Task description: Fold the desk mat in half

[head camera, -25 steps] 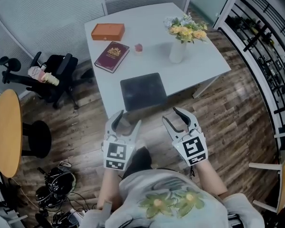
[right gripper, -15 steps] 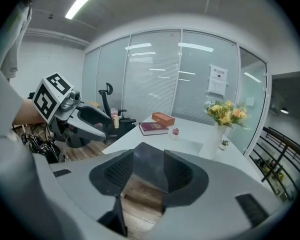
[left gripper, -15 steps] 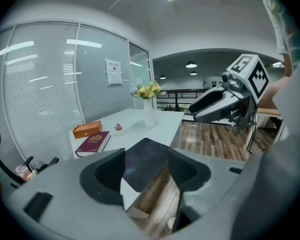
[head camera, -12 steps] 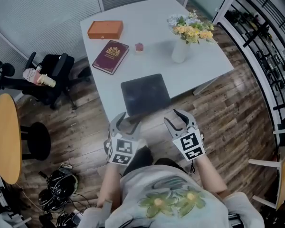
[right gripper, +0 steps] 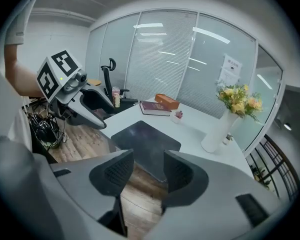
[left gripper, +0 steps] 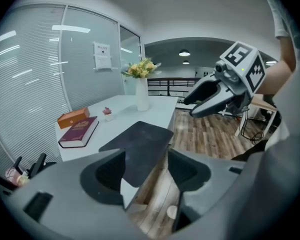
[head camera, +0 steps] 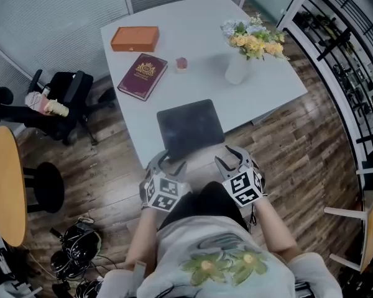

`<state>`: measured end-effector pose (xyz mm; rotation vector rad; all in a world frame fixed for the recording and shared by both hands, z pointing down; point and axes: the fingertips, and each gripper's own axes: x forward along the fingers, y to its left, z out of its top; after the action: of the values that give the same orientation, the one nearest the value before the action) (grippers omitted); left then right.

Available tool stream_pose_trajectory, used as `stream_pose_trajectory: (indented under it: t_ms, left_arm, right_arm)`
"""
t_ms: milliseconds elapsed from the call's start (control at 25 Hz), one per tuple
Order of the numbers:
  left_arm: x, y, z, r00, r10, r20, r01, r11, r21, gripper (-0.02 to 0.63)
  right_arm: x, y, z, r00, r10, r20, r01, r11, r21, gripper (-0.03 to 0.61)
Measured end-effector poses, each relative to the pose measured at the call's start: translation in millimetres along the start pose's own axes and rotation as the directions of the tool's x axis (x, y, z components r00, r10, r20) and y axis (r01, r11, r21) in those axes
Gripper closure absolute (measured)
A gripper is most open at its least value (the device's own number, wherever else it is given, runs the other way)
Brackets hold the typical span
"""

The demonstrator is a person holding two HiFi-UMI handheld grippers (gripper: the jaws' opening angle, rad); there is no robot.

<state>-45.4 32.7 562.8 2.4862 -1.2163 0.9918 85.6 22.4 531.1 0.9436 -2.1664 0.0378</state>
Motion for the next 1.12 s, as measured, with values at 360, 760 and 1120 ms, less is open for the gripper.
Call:
stream_pose_trajectory:
  t_ms: [360, 760, 1120]
  left_arm:
    - [32.1, 0.1, -29.0, 0.994, -0.009, -0.113, 0.011, 1.000, 0.012, 0.365]
    - [65.2, 5.0, -56.9, 0.977, 0.010, -0.211, -0.011, 1.000, -0.002, 0.365]
    - [83.6, 10.0, -77.5, 0.961, -0.003, -0.276, -0.002, 1.000, -0.020, 0.365]
  right_arm:
    - [40.4, -6.9, -33.1, 0.995, 0.034, -0.097, -0.041, 0.996, -0.075, 0.399]
    - [89.7, -15.4, -75.0, 0.974, 0.073, -0.216, -0.122, 0.967, -0.222, 0.399]
    - [120.0, -24.5, -99.1, 0.960, 0.044, -0.277, -0.132, 0.942, -0.307, 0.399]
